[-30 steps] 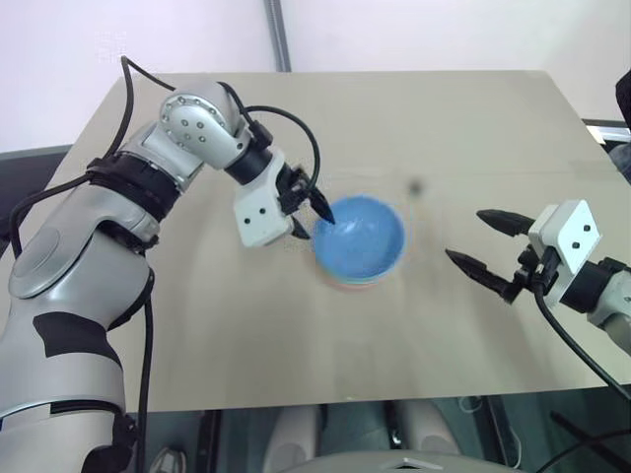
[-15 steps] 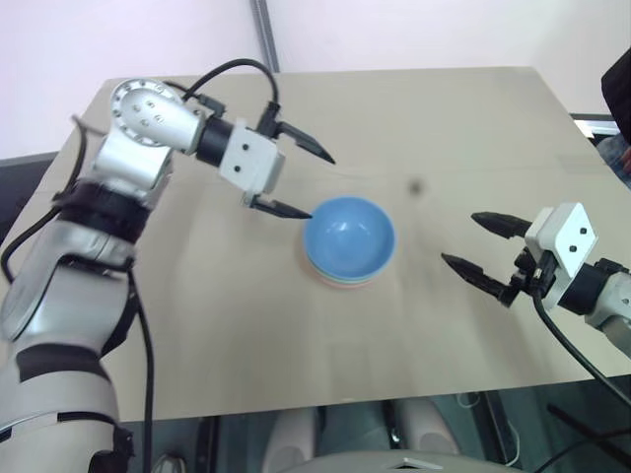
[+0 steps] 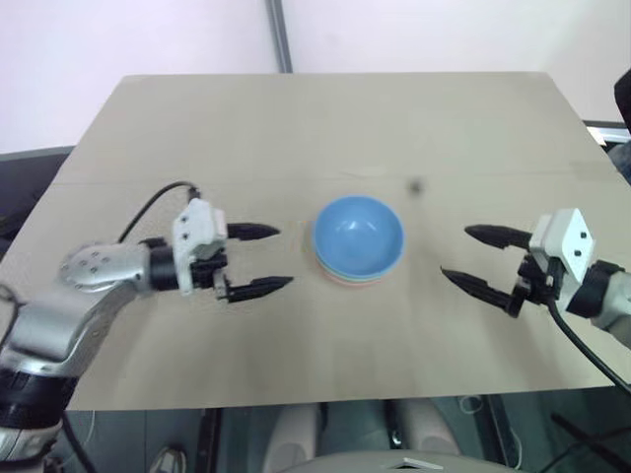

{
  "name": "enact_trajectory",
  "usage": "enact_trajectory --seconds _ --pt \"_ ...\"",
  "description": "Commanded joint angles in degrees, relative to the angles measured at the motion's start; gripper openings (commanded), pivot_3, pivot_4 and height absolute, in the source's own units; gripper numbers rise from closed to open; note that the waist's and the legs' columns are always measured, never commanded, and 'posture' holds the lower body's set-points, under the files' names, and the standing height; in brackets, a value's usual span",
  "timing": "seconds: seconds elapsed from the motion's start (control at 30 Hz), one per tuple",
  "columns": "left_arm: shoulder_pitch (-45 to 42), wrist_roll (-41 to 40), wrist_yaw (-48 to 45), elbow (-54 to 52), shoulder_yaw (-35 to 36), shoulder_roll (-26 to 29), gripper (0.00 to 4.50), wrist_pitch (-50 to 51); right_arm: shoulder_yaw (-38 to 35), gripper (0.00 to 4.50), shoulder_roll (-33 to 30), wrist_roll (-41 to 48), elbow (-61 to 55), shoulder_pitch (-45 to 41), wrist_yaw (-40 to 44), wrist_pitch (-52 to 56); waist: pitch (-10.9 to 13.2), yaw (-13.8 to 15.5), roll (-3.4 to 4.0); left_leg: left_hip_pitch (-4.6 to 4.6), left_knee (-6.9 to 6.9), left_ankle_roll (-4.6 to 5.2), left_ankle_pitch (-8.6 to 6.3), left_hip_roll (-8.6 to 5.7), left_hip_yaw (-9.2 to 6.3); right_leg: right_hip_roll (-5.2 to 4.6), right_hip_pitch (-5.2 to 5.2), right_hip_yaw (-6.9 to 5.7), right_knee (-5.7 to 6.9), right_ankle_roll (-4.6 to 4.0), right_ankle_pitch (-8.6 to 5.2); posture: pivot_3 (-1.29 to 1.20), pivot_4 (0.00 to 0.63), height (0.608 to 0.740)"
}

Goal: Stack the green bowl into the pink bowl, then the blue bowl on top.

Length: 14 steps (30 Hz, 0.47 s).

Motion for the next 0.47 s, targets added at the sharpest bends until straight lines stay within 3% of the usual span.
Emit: enact_trajectory --seconds 0.03,0.27,0.47 --pt "5.0 -0.6 -0.2 -5.1 8.4 -0.8 4.42 0.5 -7.2 3.98 -1.3 2.3 -3.3 4.2 1.1 0.3 0.0 0.3 -0.01 0.00 0.01 0.00 0.00 -0.02 0.03 -0.03 0.03 -0.03 -0.03 0.00 0.00 0.00 0.150 0.740" --pt "11.5 -0.1 -2.1 -6.0 16.9 -2.1 4.42 1.3 -15.6 3.98 -1.4 4.7 -5.7 12.4 2.7 0.6 0.0 0.2 -0.01 0.10 -0.06 0.00 0.00 0.00 0.28 0.01 0.12 -0.04 -0.04 -0.01 0.00 0.00 0.150 0.740" --pt "11.1 -0.7 -3.9 -6.5 17.5 -2.5 4.42 2.4 -17.7 3.98 -2.6 4.5 -4.9 14.3 5.0 -0.7 0.0 0.1 -0.02 0.16 -0.07 0.00 0.00 0.00 0.41 0.00 0.15 0.06 -0.05 0.00 0.00 0.00 0.150 0.740"
